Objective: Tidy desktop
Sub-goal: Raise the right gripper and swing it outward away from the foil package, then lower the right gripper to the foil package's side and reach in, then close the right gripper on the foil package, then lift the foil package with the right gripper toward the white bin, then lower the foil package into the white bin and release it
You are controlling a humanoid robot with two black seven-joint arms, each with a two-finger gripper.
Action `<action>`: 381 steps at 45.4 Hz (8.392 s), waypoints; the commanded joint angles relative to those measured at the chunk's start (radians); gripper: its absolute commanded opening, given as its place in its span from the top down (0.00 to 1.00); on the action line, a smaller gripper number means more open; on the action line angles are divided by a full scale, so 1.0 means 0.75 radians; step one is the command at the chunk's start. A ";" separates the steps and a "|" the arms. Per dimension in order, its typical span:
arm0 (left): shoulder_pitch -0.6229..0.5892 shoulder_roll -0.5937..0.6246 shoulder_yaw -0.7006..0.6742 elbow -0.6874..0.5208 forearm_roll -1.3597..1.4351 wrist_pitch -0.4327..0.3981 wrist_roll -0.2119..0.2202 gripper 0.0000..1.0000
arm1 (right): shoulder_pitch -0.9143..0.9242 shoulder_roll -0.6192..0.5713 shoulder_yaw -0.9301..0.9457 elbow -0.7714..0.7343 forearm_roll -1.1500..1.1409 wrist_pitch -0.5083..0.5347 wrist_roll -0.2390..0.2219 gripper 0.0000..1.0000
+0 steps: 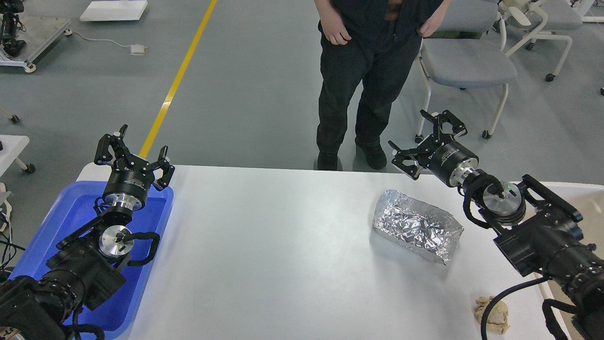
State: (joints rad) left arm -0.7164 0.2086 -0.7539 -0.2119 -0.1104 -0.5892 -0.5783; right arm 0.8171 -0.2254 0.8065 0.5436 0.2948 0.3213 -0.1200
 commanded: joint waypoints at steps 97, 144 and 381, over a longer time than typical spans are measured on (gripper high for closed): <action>-0.002 0.000 0.003 -0.002 0.000 -0.006 0.002 0.00 | 0.686 -0.466 -1.476 0.506 -1.270 0.050 0.156 0.00; 0.000 0.000 0.003 0.000 0.000 -0.004 0.002 0.00 | 0.416 -0.327 -1.752 0.286 -1.598 -0.283 0.203 0.00; 0.000 0.002 0.003 0.000 0.000 -0.004 0.002 0.00 | -0.239 -0.546 -1.159 -0.262 -0.485 -0.692 0.135 0.25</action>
State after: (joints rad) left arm -0.7164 0.2102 -0.7517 -0.2123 -0.1104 -0.5921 -0.5768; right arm 0.6780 -0.7049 -0.1057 0.4518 -0.0711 -0.1928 -0.0186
